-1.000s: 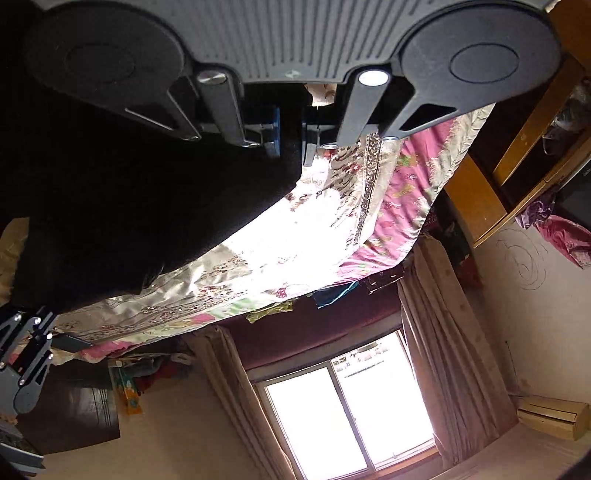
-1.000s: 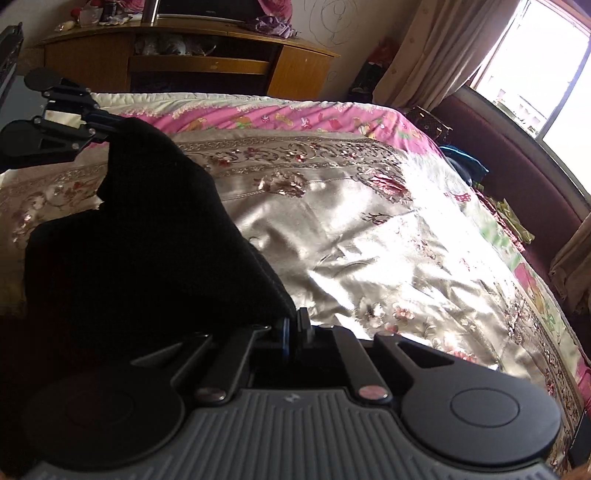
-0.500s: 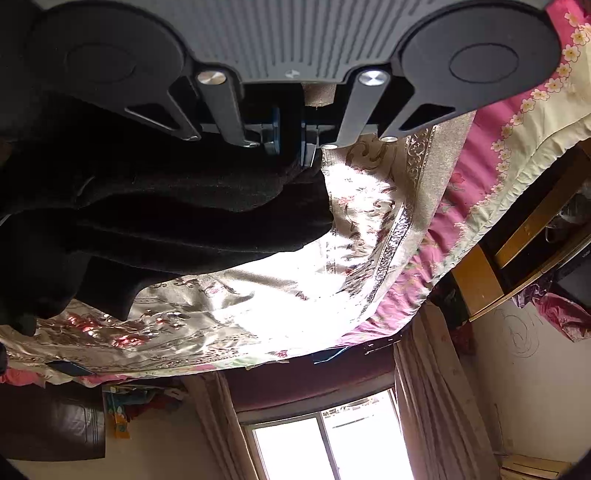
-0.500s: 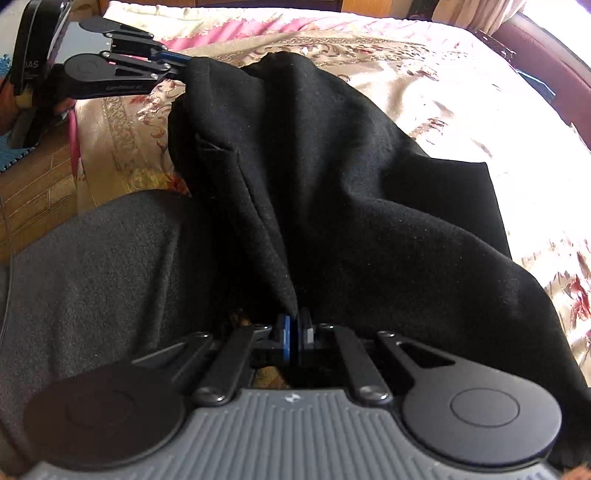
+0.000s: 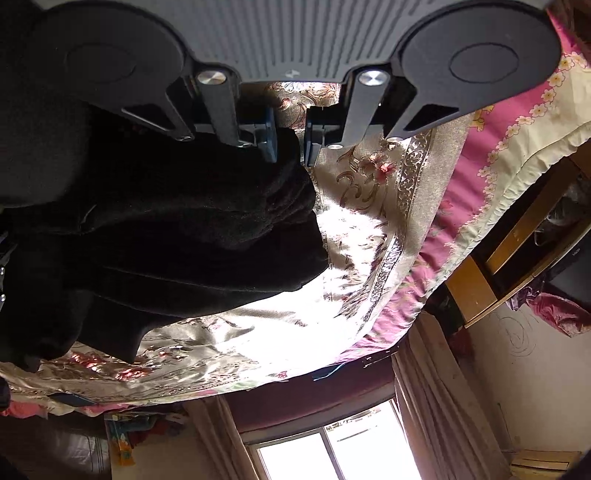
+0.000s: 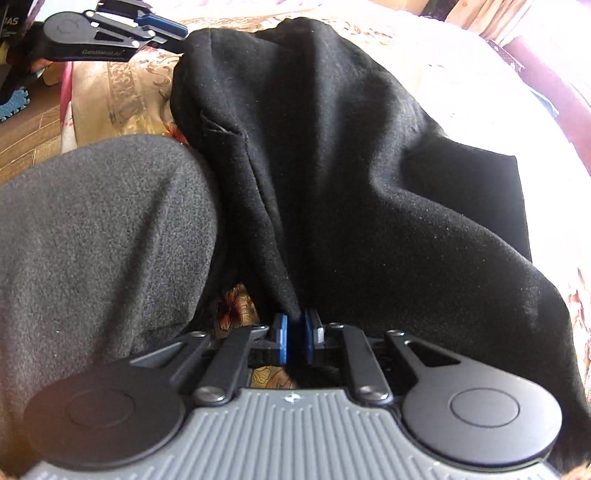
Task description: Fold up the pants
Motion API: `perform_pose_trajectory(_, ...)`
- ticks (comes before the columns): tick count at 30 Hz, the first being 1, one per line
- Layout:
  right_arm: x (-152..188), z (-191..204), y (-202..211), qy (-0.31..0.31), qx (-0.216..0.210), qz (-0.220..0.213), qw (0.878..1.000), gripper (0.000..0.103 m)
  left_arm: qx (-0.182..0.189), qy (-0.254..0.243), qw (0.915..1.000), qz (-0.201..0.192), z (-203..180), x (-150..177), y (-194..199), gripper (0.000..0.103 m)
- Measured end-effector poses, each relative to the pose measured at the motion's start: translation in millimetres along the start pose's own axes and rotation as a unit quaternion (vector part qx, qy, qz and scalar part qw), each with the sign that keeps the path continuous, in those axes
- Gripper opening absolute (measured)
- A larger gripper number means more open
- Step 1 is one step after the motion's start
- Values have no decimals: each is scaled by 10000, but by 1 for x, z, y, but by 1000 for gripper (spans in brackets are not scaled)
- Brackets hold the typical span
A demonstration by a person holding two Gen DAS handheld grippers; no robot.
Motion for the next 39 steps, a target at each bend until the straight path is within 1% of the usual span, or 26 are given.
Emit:
perform_pose_trajectory(1,0,2,4,24,-22,-6,10000,17,4,22,10000,-35,1,-2,5,35)
perform_pose_trajectory(2,-1,5,9,75,-39,-35,10000,17,4,58,9999,-103,2,-5,11,39)
perform_pose_trajectory(3,-2,6,14,135,-42,-74,9999,17,13,108,9997,-206,3,-9,16,42)
perform_pose_trajectory(4,-1,8,18,224,-27,-116,9997,18,35,190,9992,-337,4,-13,19,48)
perform_pose_trajectory(5,1,9,21,301,10,-154,9994,18,33,282,9984,-487,5,-18,21,51)
perform_pose_trajectory(7,1,12,23,414,86,-215,9989,21,33,447,9965,-705,5,-27,15,51)
perform_pose_trajectory(9,1,15,20,388,81,-190,9990,22,180,607,9947,-812,0,-32,3,51)
perform_pose_trajectory(10,2,13,21,325,53,-170,9993,22,311,604,9946,-790,-4,-34,-3,51)
perform_pose_trajectory(11,3,11,22,263,14,-164,9995,22,427,487,9959,-631,-11,-32,-13,51)
perform_pose_trajectory(12,4,10,23,206,-5,-169,9996,22,485,291,9979,-327,-17,-28,-23,51)
perform_pose_trajectory(13,5,7,25,122,1,-152,9998,22,489,54,9988,-19,-22,-20,-32,51)
perform_pose_trajectory(14,8,5,25,21,16,-110,9999,22,449,-181,9987,172,-26,-11,-36,52)
perform_pose_trajectory(15,12,1,25,-140,34,-56,9999,22,440,-318,9983,202,-28,-6,-35,52)
perform_pose_trajectory(17,21,-8,29,-462,59,19,9989,22,433,-344,9981,263,-28,-7,-28,52)
perform_pose_trajectory(20,33,-22,40,-952,110,-8,9954,22,278,-286,9991,144,-29,-22,-16,51)
perform_pose_trajectory(22,45,-39,50,-1435,245,-72,9893,23,373,-243,9990,-92,-36,-38,-6,51)
perform_pose_trajectory(24,60,-61,60,-1945,483,-141,9796,23,565,-294,9974,-335,-50,-55,0,52)
perform_pose_trajectory(25,69,-72,64,-2190,622,-160,9736,23,675,-345,9962,-426,-60,-63,0,52)
perform_pose_trajectory(27,90,-98,73,-2739,931,-194,9571,24,925,-379,9934,-560,-83,-78,-4,52)
perform_pose_trajectory(28,101,-111,78,-3030,1076,-248,9466,25,1137,-406,9908,-614,-99,-86,-8,52)
perform_pose_trajectory(30,124,-138,88,-3667,1292,-379,9205,26,1524,-542,9844,-698,-130,-99,-16,52)
perform_pose_trajectory(32,152,-167,98,-4358,1486,-567,8859,26,1861,-735,9770,-739,-165,-111,-21,52)
perform_pose_trajectory(35,193,-202,108,-5094,1799,-822,8375,26,2460,-957,9617,-743,-216,-125,-26,53)
perform_pose_trajectory(36,204,-214,110,-5310,1864,-926,8214,26,2594,-1077,9567,-767,-231,-130,-26,53)
perform_pose_trajectory(38,224,-238,113,-5735,1978,-1221,7855,26,2792,-1273,9483,-812,-258,-136,-25,53)
perform_pose_trajectory(39,231,-248,113,-5906,2003,-1345,7701,27,2886,-1328,9449,-791,-269,-139,-26,53)
Point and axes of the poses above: each gripper's, at about its wrist camera, not at the fingertips, and y roughly against the way its jaws point, z to its left, x to its underside, the point moved 3 cm from there along -y, roughly the way its jaws point, and after that the axes turned 5 degrees about -z, right-handed, at the moved point
